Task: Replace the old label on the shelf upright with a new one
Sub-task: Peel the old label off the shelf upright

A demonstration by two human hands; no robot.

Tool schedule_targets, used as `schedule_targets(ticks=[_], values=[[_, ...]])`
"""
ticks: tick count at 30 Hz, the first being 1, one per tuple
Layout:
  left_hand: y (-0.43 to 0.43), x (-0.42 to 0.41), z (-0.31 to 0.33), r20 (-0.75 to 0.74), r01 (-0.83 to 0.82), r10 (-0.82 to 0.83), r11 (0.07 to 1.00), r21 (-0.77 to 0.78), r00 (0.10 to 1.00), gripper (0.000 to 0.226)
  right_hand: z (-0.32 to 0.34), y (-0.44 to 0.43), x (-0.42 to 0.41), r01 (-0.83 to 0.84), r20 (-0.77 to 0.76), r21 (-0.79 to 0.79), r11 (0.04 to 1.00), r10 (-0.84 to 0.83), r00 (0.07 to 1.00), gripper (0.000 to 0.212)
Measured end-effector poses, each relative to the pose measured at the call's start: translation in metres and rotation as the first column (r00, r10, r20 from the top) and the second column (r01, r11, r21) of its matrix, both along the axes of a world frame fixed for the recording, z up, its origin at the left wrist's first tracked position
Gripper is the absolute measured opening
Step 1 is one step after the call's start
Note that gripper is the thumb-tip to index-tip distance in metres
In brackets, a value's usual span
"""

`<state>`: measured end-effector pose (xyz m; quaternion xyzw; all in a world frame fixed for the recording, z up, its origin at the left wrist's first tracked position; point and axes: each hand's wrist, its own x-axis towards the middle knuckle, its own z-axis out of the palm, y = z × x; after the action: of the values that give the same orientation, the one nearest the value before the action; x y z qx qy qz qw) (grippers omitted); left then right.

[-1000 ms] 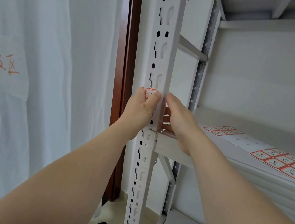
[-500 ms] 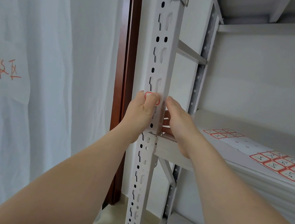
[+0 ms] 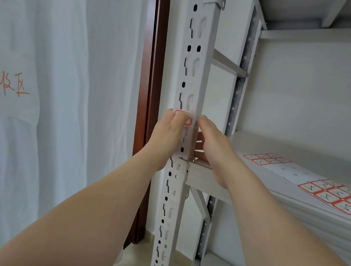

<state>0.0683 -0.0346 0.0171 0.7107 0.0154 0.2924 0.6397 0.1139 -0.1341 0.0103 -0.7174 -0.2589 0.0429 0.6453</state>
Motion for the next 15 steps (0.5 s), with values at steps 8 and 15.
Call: schedule_targets(ticks=[8, 15], values=[[0.0043, 0.0060, -0.0033, 0.048, -0.026, 0.022, 0.996, 0.090, 0.999, 0.016, -0.0009, 0.0007, 0.0023, 0.002, 0.007, -0.003, 1.000, -0.002, 1.000, 0.048], [0.0057, 0.0075, -0.0011, 0.067, -0.049, 0.042, 0.992, 0.118, 0.997, 0.013, 0.0003, 0.0010, 0.0014, 0.006, 0.007, -0.003, 1.000, -0.006, 1.000, 0.048]])
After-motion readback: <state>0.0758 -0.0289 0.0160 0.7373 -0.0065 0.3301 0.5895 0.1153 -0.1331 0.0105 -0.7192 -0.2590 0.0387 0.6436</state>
